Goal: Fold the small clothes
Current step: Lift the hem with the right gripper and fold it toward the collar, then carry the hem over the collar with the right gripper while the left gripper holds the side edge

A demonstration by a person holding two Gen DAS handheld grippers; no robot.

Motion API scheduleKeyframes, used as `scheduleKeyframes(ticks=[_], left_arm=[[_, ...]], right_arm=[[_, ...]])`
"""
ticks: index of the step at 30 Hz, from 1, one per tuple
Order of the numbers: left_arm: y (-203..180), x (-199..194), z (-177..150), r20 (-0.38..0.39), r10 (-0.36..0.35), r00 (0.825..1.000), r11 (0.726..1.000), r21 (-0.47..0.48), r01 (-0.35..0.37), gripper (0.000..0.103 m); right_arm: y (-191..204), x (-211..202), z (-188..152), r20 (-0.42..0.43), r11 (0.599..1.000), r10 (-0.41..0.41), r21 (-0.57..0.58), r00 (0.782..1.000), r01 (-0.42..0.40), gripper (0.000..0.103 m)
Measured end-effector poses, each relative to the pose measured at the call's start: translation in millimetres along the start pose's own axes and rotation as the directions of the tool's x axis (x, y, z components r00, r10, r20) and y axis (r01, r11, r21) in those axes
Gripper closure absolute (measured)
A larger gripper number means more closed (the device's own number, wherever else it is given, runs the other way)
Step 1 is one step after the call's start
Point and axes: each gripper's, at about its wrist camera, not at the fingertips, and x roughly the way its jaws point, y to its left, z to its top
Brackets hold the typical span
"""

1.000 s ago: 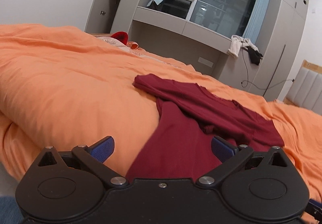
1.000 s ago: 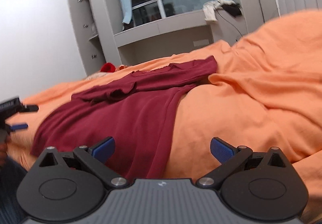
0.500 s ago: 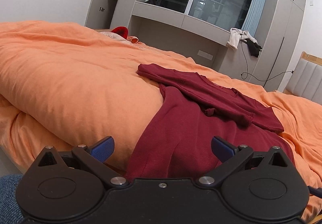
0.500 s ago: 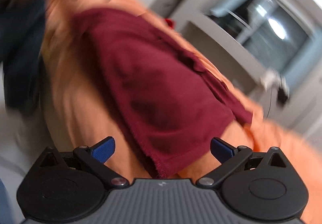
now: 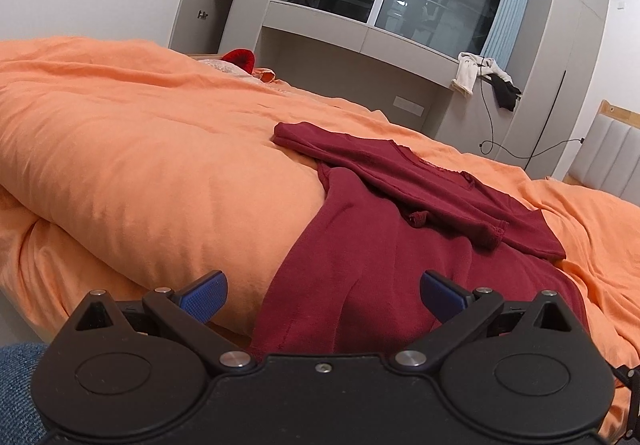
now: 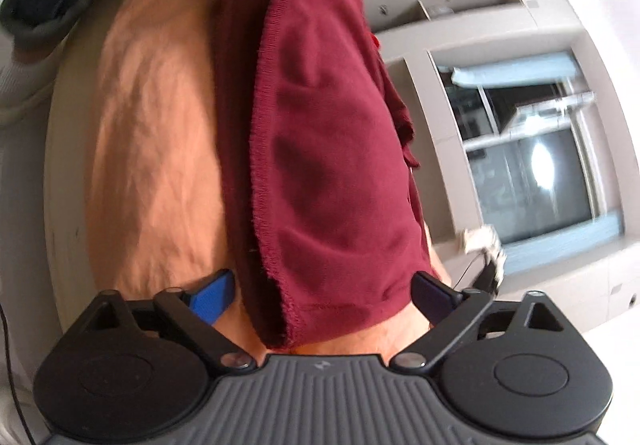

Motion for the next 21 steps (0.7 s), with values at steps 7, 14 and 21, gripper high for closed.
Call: scheduleKeyframes(ticks=[7, 14, 21], left_arm=[[0, 1, 0, 0.001, 0.002, 1.000, 1.000, 0.008, -0.002, 0.001], [-4, -1, -2, 0.017, -0.014, 1.000, 0.999, 0.039, 0.014, 0.001], [-20, -15, -13, 0.045, -0.110, 0.993, 0.983, 0.154, 0.102, 0.001]], right_arm=[[22, 12, -7, 0.017, 0.991, -0.006, -0.135, 1.000, 0.008, 0.067], [-11, -12, -16, 0.078, 0.998, 0.040, 0.039, 0.996, -0.043, 0.093], [-117, -37, -52, 0.107, 0.803, 0.061, 0.585, 0.992, -0.112, 0.095]])
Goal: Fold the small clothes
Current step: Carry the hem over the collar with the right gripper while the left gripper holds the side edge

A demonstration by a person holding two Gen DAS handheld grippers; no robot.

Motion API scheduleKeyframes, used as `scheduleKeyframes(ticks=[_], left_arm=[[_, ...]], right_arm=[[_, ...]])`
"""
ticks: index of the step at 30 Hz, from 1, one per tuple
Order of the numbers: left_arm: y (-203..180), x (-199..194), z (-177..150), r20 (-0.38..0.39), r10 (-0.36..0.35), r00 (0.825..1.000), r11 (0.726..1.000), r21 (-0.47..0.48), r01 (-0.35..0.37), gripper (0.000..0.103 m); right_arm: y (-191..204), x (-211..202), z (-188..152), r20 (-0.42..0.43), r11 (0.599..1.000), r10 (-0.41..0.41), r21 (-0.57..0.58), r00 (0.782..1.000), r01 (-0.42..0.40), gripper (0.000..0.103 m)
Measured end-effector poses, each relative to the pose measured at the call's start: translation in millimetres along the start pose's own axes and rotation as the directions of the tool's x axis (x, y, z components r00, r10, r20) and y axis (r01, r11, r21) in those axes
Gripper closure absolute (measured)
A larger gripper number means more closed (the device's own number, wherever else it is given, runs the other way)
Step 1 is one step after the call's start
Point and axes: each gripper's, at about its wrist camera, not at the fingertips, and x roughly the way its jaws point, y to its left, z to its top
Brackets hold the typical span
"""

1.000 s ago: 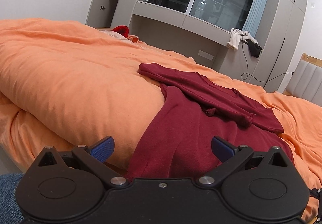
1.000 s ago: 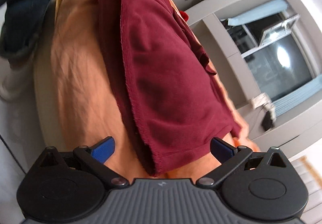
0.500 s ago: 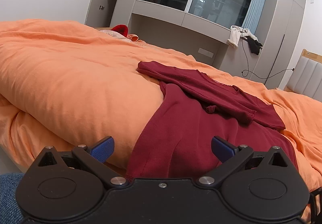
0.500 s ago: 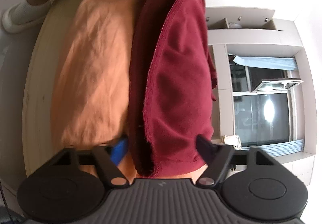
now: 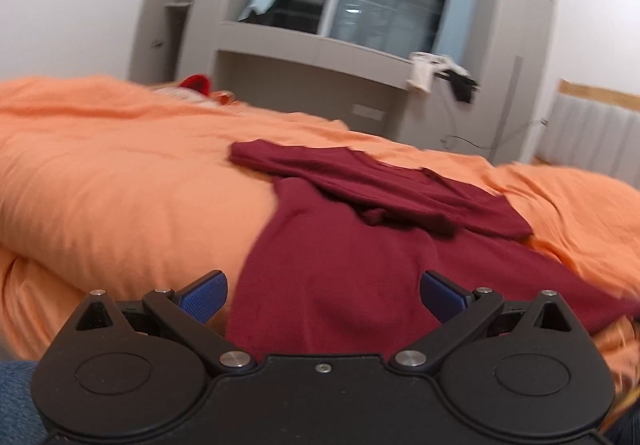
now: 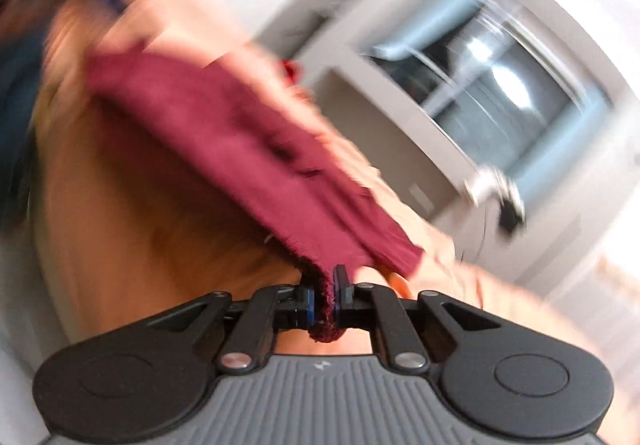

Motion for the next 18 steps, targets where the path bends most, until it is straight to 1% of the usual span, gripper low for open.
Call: scheduleKeyframes(ticks=[1, 2, 4, 6, 8, 9, 11, 14, 15, 16, 17, 18], left_arm=[[-6, -1, -3, -0.001, -0.013, 1.000, 0.999, 0.036, 0.013, 0.001], [-13, -2, -5, -0.003, -0.025, 1.000, 0.997, 0.073, 0.025, 0.001], [-28, -4, -11, -0.007, -0.046, 0.999, 0.986, 0.160, 0.046, 0.001], [-45, -5, -19, -0.008, -0.054, 0.999, 0.965, 0.257, 0.054, 0.001], [-64, -3, -29, -0.022, -0.045, 0.999, 0.932, 0.359, 0.049, 0.001], [-73, -2, -34, -0.029, -0.039, 0.999, 0.913, 0.405, 0.047, 0.001], [-91, 2, -44, -0.034, -0.023, 0.999, 0.867, 0.497, 0.037, 0.001], [-115, 6, -55, -0.017, -0.019, 1.000, 0.803, 0.595, 0.025, 0.001], [-124, 8, -60, -0.005, -0.017, 1.000, 0.777, 0.629, 0.017, 0.001], [-132, 10, -65, 0.008, -0.008, 1.000, 0.750, 0.662, 0.001, 0.001], [-140, 14, -70, 0.025, 0.012, 1.000, 0.716, 0.698, -0.026, 0.001], [-148, 19, -75, 0.051, 0.044, 0.998, 0.678, 0.732, -0.067, 0.001]], right_arm=[[-16, -3, 1, 0.006, 0.996, 0.009, 0.093, 1.000, -0.010, 0.095], [-28, -6, 2, 0.012, 0.988, 0.016, 0.154, 1.000, -0.018, 0.095], [-47, -9, 2, 0.020, 0.970, 0.037, 0.238, 0.999, -0.040, 0.095], [-55, -9, 4, 0.028, 0.953, 0.063, 0.295, 0.998, -0.069, 0.095], [-59, -13, 4, 0.041, 0.945, 0.078, 0.315, 0.996, -0.087, 0.095], [-64, -17, 8, 0.048, 0.946, 0.080, 0.312, 0.996, -0.091, 0.095], [-72, -15, 15, 0.062, 0.945, 0.088, 0.310, 0.994, -0.104, 0.095], [-82, -15, 24, 0.084, 0.945, 0.090, 0.307, 0.992, -0.112, 0.094], [-82, -20, 26, 0.090, 0.945, 0.089, 0.306, 0.992, -0.113, 0.094], [-86, -17, 28, 0.095, 0.944, 0.091, 0.307, 0.991, -0.116, 0.094], [-88, -17, 29, 0.101, 0.943, 0.092, 0.311, 0.991, -0.119, 0.094], [-90, -17, 31, 0.106, 0.942, 0.093, 0.313, 0.990, -0.122, 0.094]])
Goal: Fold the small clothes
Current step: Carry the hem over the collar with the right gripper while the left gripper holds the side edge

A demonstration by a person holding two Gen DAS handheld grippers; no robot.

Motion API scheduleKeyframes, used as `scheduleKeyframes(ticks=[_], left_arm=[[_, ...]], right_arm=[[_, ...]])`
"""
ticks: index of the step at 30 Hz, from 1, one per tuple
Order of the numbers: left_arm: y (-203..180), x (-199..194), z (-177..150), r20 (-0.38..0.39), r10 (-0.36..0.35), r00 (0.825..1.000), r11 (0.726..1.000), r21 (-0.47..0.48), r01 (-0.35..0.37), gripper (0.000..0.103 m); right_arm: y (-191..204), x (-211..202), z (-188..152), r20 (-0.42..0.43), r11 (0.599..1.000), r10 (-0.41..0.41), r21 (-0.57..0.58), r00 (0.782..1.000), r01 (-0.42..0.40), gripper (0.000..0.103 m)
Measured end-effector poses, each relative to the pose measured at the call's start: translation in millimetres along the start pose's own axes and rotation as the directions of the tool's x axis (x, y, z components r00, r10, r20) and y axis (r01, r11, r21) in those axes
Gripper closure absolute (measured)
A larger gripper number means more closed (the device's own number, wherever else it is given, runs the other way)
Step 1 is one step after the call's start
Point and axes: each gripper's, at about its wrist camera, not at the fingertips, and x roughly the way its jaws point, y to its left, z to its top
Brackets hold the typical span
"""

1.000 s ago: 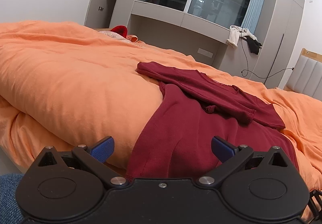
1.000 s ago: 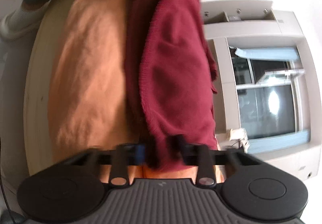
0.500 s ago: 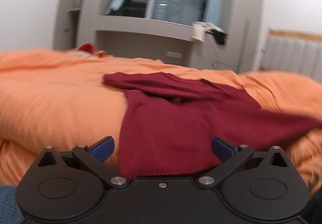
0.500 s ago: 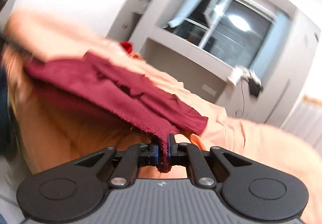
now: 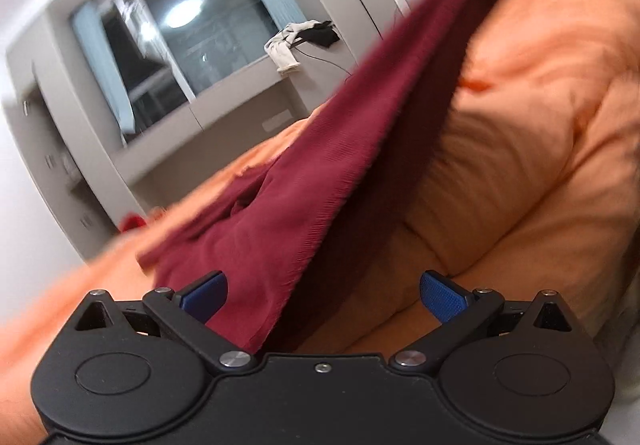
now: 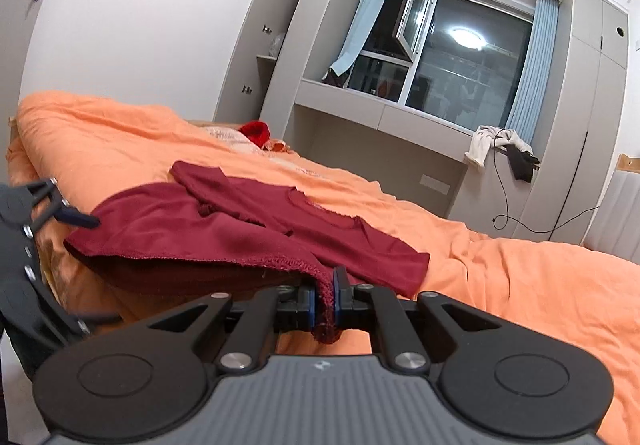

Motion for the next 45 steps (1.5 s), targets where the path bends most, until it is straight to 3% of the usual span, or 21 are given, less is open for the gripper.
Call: scheduleKeyframes(ticks=[3, 8, 10, 12, 14, 17, 22, 30, 38, 45], left_arm=[[-10, 14, 6, -0.009, 0.123, 0.992, 0.991, 0.053, -0.123, 0.009], [22, 27, 6, -0.113, 0.220, 0.969, 0.971, -0.074, -0.229, 0.040], [36, 27, 3, -0.154, 0.236, 0.959, 0.960, -0.117, -0.255, 0.045], [47, 24, -1, -0.177, 0.232, 0.957, 0.951, -0.164, -0.261, 0.060], [55, 20, -3, -0.185, 0.238, 0.954, 0.944, -0.187, -0.272, 0.084], [64, 8, -6, -0.169, 0.276, 0.946, 0.929, -0.205, -0.308, 0.095], [85, -33, -7, -0.057, 0.343, 0.937, 0.897, -0.276, -0.345, 0.099], [88, -100, -1, 0.066, 0.316, 0.947, 0.910, -0.305, -0.282, 0.100], [99, -146, 11, 0.132, 0.282, 0.950, 0.918, -0.326, -0.227, 0.100], [99, -148, 18, 0.130, 0.243, 0.961, 0.926, -0.328, -0.190, 0.100]], right_arm=[[-2, -1, 4, 0.017, 1.000, 0.001, 0.000, 1.000, -0.001, 0.094], [-9, -8, 0, 0.053, 0.999, -0.020, 0.043, 0.998, 0.018, 0.095], [-14, -11, 0, 0.064, 0.997, -0.032, 0.066, 0.997, 0.027, 0.095], [-19, -14, 0, 0.069, 0.996, -0.036, 0.086, 0.997, 0.030, 0.095], [-20, -16, -3, 0.065, 0.995, -0.037, 0.096, 0.997, 0.031, 0.095], [-18, -17, -7, 0.052, 0.995, -0.042, 0.088, 0.998, 0.037, 0.094], [-13, -28, -15, 0.042, 0.994, -0.047, 0.103, 0.998, 0.043, 0.095], [-5, -76, -18, 0.081, 0.992, -0.090, 0.091, 0.993, 0.082, 0.094], [6, -122, -11, 0.134, 0.991, -0.116, 0.074, 0.984, 0.107, 0.094], [-1, -119, -11, 0.139, 0.989, -0.112, 0.114, 0.984, 0.096, 0.094]])
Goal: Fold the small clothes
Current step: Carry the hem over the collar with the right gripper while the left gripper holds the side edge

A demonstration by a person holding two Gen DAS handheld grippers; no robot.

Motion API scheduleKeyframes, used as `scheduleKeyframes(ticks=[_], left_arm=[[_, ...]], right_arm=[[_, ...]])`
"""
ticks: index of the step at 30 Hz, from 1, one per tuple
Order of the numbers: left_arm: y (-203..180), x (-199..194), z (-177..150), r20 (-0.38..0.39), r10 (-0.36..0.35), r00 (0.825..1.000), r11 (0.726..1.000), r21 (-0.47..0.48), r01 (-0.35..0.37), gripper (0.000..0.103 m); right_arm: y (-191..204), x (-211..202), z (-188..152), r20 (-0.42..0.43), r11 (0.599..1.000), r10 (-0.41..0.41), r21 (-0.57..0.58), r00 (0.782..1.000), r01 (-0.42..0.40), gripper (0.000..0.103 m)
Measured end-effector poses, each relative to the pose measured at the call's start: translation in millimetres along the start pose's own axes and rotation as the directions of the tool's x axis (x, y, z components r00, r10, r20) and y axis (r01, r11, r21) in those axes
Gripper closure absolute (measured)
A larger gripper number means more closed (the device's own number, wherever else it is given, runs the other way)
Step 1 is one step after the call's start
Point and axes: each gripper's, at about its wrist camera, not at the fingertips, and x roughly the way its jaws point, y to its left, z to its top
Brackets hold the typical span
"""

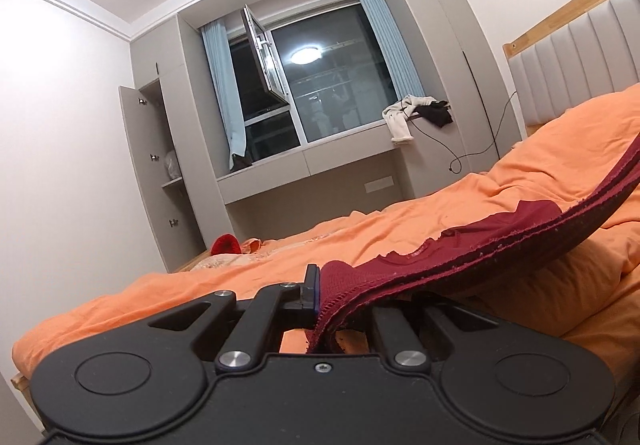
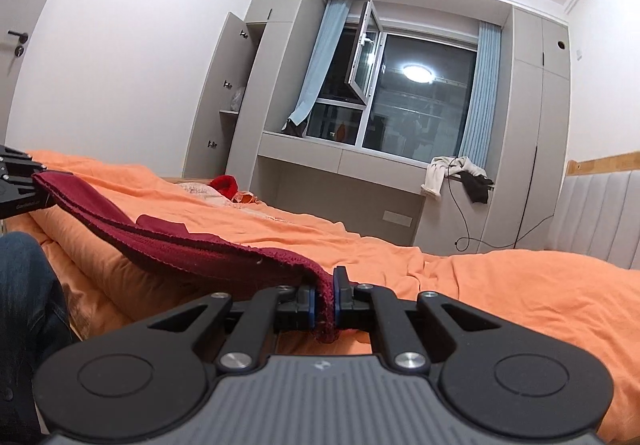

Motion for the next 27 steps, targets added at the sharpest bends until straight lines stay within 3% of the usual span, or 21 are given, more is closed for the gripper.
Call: scheduleKeyframes(ticks=[7, 15, 22, 27], left_arm=[[4, 9, 3, -0.005, -0.008, 1.000, 1.000, -0.004, 0.008, 0.099], [8, 51, 22, 0.014, -0.004, 1.000, 1.000, -0.008, 0.004, 0.099], [9, 115, 44, 0.021, 0.015, 1.000, 1.000, 0.011, -0.015, 0.099], [10, 180, 53, -0.027, 0.003, 1.000, 0.999, 0.045, -0.002, 0.098]], right_arm=[[-11, 17, 2, 0.011, 1.000, 0.009, 0.019, 1.000, -0.009, 0.094], [-24, 56, 15, 0.041, 1.000, 0.012, 0.006, 0.999, -0.013, 0.094], [-43, 119, 36, 0.078, 1.000, 0.006, 0.024, 0.997, -0.008, 0.093], [-58, 178, 44, 0.050, 0.999, 0.002, 0.039, 0.999, -0.004, 0.093]])
